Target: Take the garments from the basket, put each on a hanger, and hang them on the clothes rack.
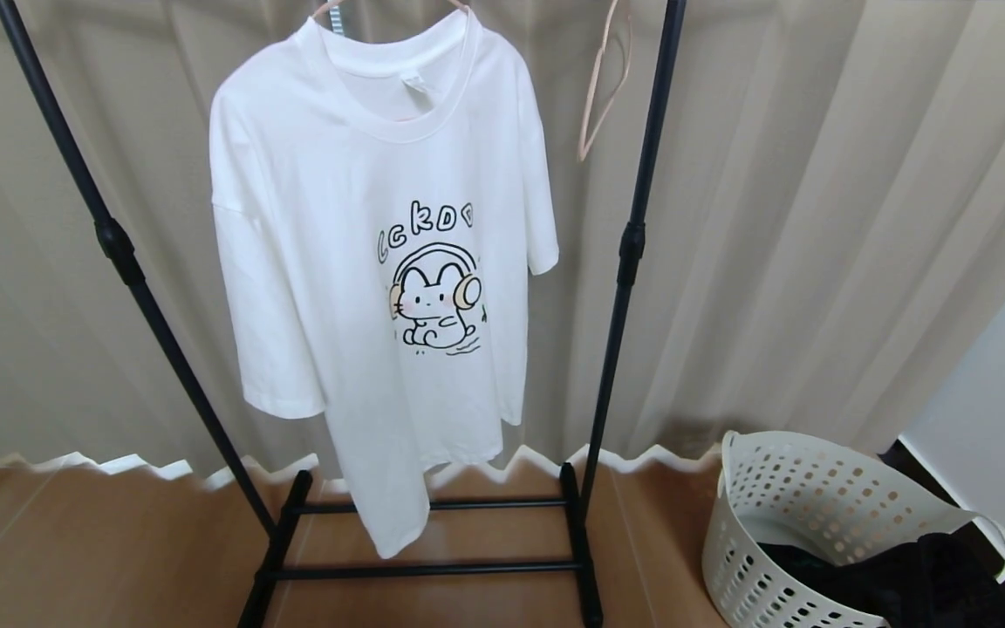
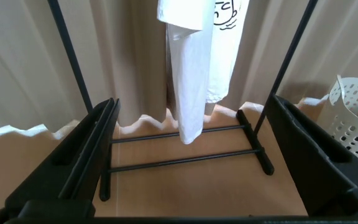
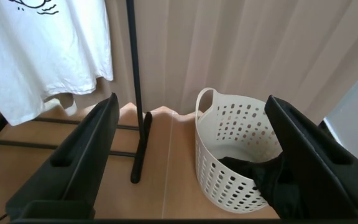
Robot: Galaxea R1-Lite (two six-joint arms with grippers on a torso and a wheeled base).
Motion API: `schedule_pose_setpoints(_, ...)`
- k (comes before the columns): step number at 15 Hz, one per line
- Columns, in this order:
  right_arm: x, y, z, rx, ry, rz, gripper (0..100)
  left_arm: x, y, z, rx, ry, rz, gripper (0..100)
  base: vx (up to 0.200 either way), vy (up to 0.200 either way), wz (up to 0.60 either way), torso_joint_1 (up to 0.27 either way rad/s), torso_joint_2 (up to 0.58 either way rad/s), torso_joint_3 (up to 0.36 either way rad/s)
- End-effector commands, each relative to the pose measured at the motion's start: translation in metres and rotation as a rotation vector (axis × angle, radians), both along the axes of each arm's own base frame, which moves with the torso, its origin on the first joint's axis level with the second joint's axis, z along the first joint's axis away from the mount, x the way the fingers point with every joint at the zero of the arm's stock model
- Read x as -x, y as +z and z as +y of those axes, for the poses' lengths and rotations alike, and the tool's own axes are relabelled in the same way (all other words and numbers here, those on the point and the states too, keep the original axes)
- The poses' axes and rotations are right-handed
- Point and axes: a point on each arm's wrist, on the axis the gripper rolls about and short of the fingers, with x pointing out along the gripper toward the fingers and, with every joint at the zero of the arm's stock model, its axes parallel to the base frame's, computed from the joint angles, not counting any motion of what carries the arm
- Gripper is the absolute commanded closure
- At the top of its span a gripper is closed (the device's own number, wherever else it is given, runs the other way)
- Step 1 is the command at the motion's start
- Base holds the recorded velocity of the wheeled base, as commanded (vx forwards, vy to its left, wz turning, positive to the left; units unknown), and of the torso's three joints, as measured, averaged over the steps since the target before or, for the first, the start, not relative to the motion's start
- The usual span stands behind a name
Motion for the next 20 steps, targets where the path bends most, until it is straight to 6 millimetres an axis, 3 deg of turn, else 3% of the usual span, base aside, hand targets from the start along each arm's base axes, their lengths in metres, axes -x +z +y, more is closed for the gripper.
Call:
schedule_pose_setpoints(1,-0.0001,0.0001,0.0,0.0,0.001,0.001,0,-0.0001,0.0,0.0,0.0,0.0,0.001,0,0.0,0.0,0.0,-0.036,0.44,0.398)
schedule_pose_setpoints(4,-0.0001,0.0001,0.0,0.001,0.0,0.0,0,-0.0001,0.0,0.0,0.0,0.0,0.001,0,0.0,0.0,0.0,-0.019,0.29,0.274)
schedule_pose_setpoints(17,-0.0001,0.0001,0.0,0.0,0.001,0.001,0,-0.0001,0.0,0.0,0.0,0.0,0.001,0,0.0,0.0,-0.6,0.001,0.02,0.018)
schedule_pose_setpoints(20,-0.0001,0.0001,0.0,0.0,0.001,0.001,0,-0.0001,0.0,0.0,0.0,0.0,0.001,0,0.0,0.0,0.0,0.0,0.0,0.0)
